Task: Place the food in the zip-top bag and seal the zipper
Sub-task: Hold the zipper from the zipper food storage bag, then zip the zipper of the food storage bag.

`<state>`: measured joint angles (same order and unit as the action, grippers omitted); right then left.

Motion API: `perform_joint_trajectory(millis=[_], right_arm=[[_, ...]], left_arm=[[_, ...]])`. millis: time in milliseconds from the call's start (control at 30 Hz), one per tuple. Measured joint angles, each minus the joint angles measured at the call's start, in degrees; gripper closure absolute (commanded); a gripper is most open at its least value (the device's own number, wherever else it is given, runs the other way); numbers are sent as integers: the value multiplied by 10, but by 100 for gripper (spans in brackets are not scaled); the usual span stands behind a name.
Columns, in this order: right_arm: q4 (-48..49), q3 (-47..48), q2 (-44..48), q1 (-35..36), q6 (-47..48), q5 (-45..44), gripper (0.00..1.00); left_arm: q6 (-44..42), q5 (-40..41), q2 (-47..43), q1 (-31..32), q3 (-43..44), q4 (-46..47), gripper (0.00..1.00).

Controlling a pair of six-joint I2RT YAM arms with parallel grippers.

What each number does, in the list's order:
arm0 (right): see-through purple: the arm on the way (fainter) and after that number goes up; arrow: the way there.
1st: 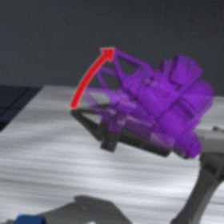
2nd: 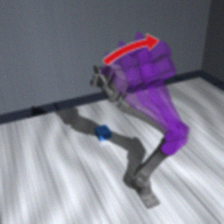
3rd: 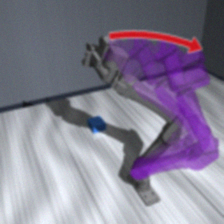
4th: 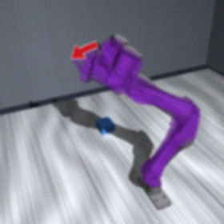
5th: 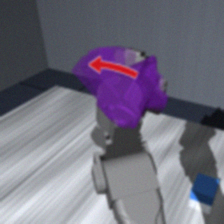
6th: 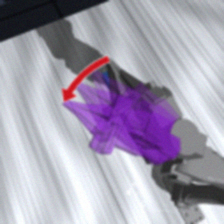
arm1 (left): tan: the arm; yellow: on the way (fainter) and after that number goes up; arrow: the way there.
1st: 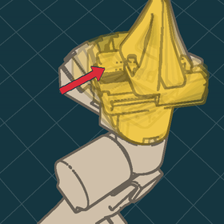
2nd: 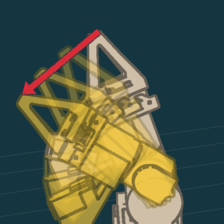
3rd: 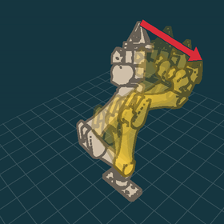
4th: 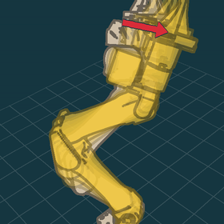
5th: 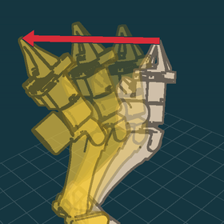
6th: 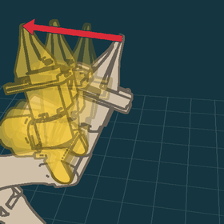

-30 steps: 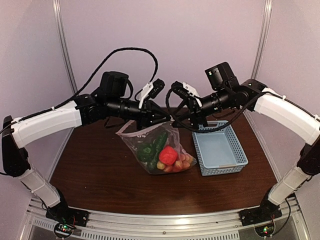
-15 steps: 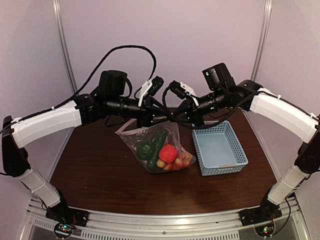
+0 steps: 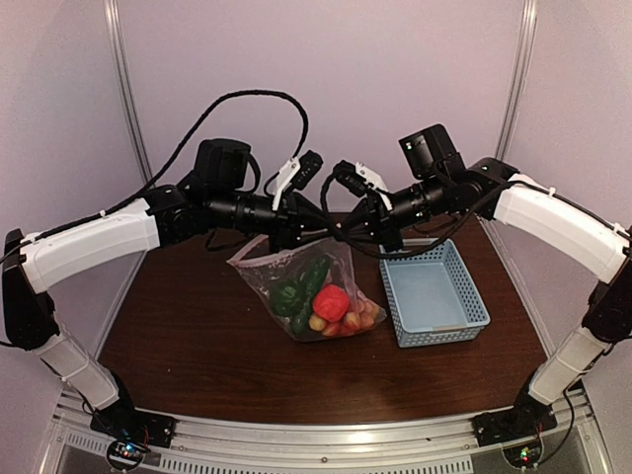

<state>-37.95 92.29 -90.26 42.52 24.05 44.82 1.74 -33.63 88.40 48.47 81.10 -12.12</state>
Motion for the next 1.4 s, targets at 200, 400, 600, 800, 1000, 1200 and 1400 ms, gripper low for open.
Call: perform_joint_trajectory(millis=[200,400,600,800,1000,1200,1400], right_arm=[[0,0,3,0,1,-4,100],[1,-1,7,-12,0,1,100],[4,-10,20,-49,-1,28,100],[10,-19,42,-80,-1,38,100],[30,-30,50,-109,-4,46,100],[58,-54,50,-133,-12,54,100],[80,-74,50,-148,-21,56,100]], left_arm=[[-1,-1,0,0,0,0,91],[-4,0,0,0,0,1,100],[-5,15,0,-1,0,1,100],[-15,28,-9,-7,0,-14,100],[-25,40,-37,-16,-18,-30,100],[-27,58,-72,-28,-52,-50,100],[-27,76,-105,-37,-90,-65,100]])
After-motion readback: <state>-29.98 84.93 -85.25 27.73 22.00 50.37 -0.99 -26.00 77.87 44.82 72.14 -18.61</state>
